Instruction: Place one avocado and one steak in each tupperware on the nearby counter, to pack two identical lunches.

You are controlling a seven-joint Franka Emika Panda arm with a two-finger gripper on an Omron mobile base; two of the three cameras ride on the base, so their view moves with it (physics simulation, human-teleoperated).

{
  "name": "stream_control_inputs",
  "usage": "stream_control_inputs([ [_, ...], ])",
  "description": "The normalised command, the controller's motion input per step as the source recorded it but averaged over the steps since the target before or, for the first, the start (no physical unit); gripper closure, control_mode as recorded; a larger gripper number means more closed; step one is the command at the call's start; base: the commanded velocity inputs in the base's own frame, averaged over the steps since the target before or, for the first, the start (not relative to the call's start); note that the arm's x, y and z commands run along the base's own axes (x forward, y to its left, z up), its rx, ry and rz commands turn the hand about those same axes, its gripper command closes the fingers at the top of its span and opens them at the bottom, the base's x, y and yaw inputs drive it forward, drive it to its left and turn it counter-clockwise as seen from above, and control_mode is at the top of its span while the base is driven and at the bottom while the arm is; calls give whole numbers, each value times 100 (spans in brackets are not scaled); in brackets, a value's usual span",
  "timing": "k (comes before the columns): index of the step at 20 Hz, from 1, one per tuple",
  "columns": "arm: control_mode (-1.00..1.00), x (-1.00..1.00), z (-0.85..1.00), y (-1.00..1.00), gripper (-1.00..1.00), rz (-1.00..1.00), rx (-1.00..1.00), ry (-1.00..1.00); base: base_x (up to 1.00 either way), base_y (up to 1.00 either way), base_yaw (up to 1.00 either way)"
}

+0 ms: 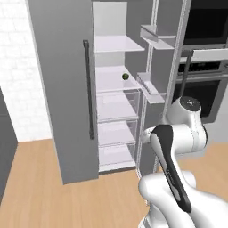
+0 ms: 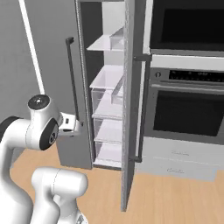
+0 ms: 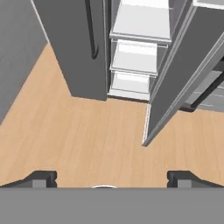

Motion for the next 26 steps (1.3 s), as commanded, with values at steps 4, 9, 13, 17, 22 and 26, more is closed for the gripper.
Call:
stream_control_inputs([
  [4, 100, 0, 0, 0, -100, 0, 0, 0, 32, 100, -46],
  [9, 100, 0, 0, 0, -100, 0, 0, 0, 43, 86, -55],
  [13, 100, 0, 0, 0, -100, 0, 0, 0, 56, 19, -48],
  [17, 100, 0, 0, 0, -100, 0, 0, 0, 62, 0, -10],
  [22, 100, 0, 0, 0, -100, 0, 0, 0, 49, 0, 0],
  [26, 100, 0, 0, 0, -100, 0, 0, 0, 76, 0, 0],
])
